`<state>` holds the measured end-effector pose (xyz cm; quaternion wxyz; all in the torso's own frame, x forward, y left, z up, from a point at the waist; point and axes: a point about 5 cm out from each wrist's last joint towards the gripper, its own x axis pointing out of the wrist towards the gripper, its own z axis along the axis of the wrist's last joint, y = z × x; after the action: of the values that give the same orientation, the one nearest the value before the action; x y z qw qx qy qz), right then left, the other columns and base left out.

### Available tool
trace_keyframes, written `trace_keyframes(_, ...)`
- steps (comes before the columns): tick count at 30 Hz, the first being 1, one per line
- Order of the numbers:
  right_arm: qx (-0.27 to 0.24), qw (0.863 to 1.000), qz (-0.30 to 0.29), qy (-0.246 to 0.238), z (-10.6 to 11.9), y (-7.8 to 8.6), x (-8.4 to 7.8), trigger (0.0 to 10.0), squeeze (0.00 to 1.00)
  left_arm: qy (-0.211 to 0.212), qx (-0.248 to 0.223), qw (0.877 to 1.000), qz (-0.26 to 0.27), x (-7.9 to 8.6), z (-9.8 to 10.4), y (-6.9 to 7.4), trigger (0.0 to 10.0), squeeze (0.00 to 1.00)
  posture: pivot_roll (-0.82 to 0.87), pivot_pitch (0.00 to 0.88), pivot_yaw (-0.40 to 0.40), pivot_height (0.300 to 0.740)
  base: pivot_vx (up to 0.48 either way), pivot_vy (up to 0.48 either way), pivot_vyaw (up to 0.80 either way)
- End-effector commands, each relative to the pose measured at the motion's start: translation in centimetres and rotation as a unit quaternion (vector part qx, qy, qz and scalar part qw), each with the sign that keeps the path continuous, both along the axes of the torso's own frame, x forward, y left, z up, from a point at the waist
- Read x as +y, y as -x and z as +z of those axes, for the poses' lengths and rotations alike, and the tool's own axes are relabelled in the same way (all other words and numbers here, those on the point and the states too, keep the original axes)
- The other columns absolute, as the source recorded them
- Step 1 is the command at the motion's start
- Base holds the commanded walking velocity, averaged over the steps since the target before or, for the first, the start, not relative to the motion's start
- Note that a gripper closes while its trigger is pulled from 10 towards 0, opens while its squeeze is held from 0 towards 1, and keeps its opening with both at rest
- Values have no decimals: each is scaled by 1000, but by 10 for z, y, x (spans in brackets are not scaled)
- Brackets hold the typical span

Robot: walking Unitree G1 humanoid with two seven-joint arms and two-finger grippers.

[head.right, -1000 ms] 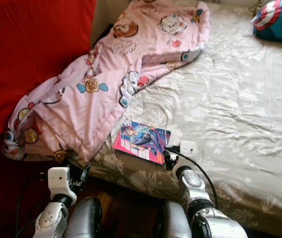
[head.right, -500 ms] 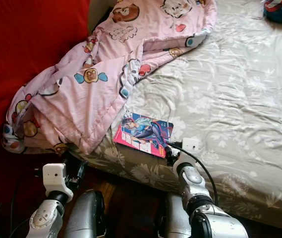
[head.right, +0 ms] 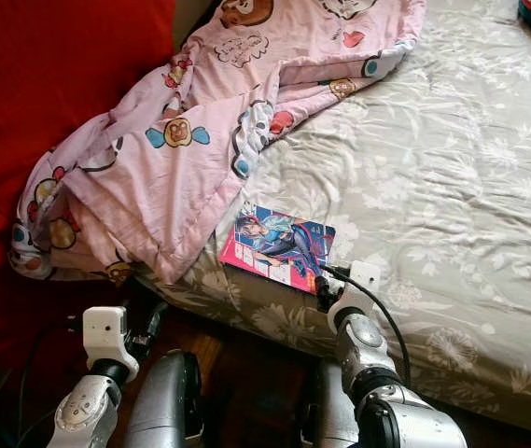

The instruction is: Clean up the room

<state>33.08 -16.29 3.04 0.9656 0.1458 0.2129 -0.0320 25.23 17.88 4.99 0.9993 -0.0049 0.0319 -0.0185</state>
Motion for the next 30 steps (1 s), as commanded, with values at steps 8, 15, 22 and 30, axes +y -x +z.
trace_keyframes(8, 19, 1000, -2, -14, -9, 7, 3, 0, 0, -8, 20, 1000, 2, 1, -6, 7, 10000, 0, 99, 307, 26, 612, 0, 0, 0)
trace_keyframes(15, 23, 1000, -5, -12, -11, 9, 0, 0, 0, -10, 21, 1000, 2, 1, -5, 5, 10000, 0, 95, 305, 25, 612, 0, 0, 0)
trace_keyframes(22, 26, 1000, -7, -9, -13, 10, -3, 0, 0, -10, 24, 1000, 0, -1, -6, 3, 10000, 0, 88, 299, 24, 612, 0, 0, 0)
trace_keyframes(30, 32, 999, -6, -6, -17, 14, -6, 0, 0, -6, 29, 1000, 3, -4, -9, 0, 10000, 0, 81, 287, 21, 612, 0, 0, 0)
